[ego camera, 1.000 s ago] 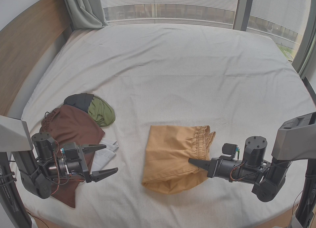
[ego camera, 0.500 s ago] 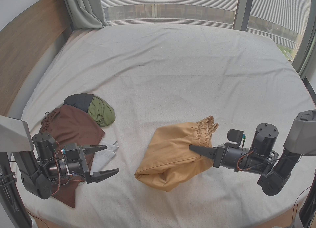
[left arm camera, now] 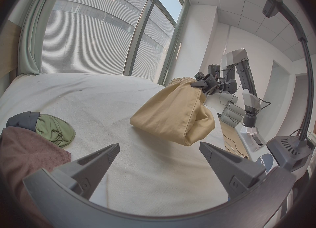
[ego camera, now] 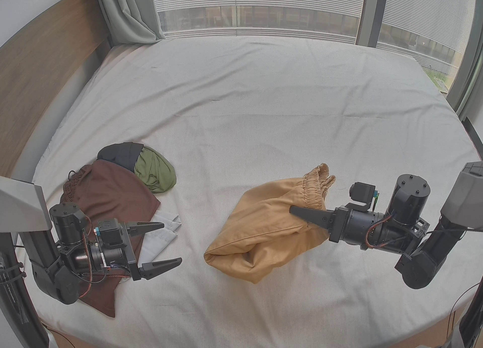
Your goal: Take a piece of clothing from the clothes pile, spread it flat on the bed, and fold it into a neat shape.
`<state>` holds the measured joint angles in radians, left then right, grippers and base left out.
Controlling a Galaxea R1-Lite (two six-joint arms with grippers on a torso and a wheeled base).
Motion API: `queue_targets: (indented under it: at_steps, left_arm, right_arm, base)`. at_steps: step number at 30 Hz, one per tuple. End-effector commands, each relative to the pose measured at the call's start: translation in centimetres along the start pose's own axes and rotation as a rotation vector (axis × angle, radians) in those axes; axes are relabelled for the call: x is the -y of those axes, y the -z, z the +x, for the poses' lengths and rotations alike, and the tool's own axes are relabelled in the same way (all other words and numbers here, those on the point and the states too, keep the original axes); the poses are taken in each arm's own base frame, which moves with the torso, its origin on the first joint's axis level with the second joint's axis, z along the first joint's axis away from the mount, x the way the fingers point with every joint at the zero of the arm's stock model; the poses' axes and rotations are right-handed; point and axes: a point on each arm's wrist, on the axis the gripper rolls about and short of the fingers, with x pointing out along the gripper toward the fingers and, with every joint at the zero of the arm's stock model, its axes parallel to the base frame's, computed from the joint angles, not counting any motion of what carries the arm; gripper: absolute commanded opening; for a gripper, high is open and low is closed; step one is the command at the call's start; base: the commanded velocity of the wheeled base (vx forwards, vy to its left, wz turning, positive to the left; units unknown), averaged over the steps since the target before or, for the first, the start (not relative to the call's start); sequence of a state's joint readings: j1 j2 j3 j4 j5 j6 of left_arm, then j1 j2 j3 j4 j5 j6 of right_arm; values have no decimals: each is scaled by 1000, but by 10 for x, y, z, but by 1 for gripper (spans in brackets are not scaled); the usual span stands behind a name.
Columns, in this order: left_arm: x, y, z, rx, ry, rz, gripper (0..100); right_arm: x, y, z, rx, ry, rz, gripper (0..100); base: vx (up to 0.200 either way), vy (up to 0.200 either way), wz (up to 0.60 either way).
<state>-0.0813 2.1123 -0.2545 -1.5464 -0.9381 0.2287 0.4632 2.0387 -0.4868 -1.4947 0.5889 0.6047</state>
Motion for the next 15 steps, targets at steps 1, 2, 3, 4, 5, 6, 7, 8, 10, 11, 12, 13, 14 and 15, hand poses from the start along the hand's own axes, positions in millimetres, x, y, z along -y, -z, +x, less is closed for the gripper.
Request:
queue_targets:
  at_steps: [1,2,3,4,5,6,7,8,10,11,12,13,14,15]
  left_arm:
    - [0,0,0,1,0,1,100]
    - [0,0,0,1,0,1,100]
    - [0,0,0,1,0,1,100]
    - [0,0,0,1,0,1,100]
    - [0,0,0,1,0,1,100]
    - [0,1,0,-1,1,-1,100]
    - [0,0,0,0,-1,0,100]
    - [0,1,0,-1,1,-1,100]
    - [0,1,0,-1,1,-1,100]
    - [0,0,0,0,1,0,100]
    - [0,1,0,-1,1,-1,100]
    - [0,0,0,0,1,0,100]
    - [0,1,0,-2,1,-3,100]
    - [0,1,0,-1,1,-1,100]
  right_arm:
    - [-3,-17,-2,31,-12,-20,0]
    - [-4,-21,-1,35,-13,-22,0]
    - [-5,-25,0,34,-17,-23,0]
    - [-6,-28,0,35,-20,-24,0]
    - [-6,-32,1,30,-21,-19,0]
    - [-6,-35,3,29,-20,-15,0]
    - [-6,-37,4,29,-20,-15,0]
    - [-6,-40,6,30,-19,-15,0]
    - [-5,-43,8,25,-12,-10,0]
    - [-3,-45,9,24,-6,-6,0]
    - [0,-48,11,22,3,-1,0]
    - [1,-51,11,26,6,-2,0]
    - [1,-53,12,29,8,-3,0]
    - [2,-59,14,34,10,-5,0]
  base:
    - [0,0,0]
    - [0,0,0]
    - [0,0,0]
    - [0,0,0]
    - [0,0,0]
    - [0,0,0]
    - [0,0,0]
    - [0,0,0]
    - [0,0,0]
    - [0,0,0]
    - [0,0,0]
    - [0,0,0]
    - [0,0,0]
    - [0,0,0]
